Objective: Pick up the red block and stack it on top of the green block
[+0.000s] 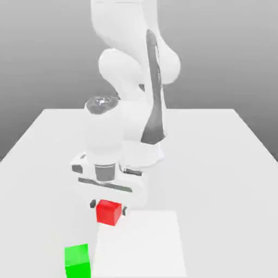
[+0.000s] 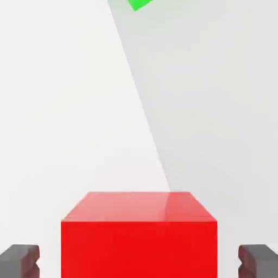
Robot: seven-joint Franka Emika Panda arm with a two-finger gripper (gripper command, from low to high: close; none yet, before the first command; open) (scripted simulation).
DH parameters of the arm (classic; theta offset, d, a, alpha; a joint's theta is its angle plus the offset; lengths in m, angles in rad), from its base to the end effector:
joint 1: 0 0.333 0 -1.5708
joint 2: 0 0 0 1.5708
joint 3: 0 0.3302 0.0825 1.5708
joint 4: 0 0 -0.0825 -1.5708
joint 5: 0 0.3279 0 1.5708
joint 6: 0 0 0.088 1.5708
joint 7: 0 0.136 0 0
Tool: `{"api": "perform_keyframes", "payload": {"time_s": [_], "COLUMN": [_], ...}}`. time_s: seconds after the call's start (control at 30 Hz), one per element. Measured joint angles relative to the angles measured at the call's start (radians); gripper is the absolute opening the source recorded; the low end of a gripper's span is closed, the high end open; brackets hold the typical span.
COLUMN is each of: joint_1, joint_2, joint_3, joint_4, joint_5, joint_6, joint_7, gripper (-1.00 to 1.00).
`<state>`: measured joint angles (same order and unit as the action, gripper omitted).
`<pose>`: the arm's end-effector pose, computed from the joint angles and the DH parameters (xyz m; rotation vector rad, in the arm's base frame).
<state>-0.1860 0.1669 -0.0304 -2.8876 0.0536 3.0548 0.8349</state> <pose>0.3261 -0.0764 0.1895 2.6746 -1.6477 0.0009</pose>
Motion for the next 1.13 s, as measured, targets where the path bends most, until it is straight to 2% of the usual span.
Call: {"api": "perform_keyframes", "payload": {"time_s": [0.13, 0.4, 0.83, 1.0, 1.03, 1.13], "joint_1": [-0.007, -0.010, -0.018, -0.023, -0.024, -0.024], "joint_2": [0.009, -0.240, -0.042, 0.118, 0.138, 0.138], "joint_3": [0.007, -0.009, -0.031, -0.026, -0.024, -0.024], "joint_4": [0.001, -0.026, 0.416, 0.465, 0.467, 0.467], "joint_5": [0.000, -0.063, -0.038, -0.015, -0.013, -0.013], "joint_6": [0.008, -0.214, -0.457, -0.347, -0.328, -0.328], "joint_7": [0.001, 0.053, 0.452, 0.475, 0.474, 0.474], "gripper": [-1.00, -1.00, -1.00, -1.00, 1.00, 1.00]}}
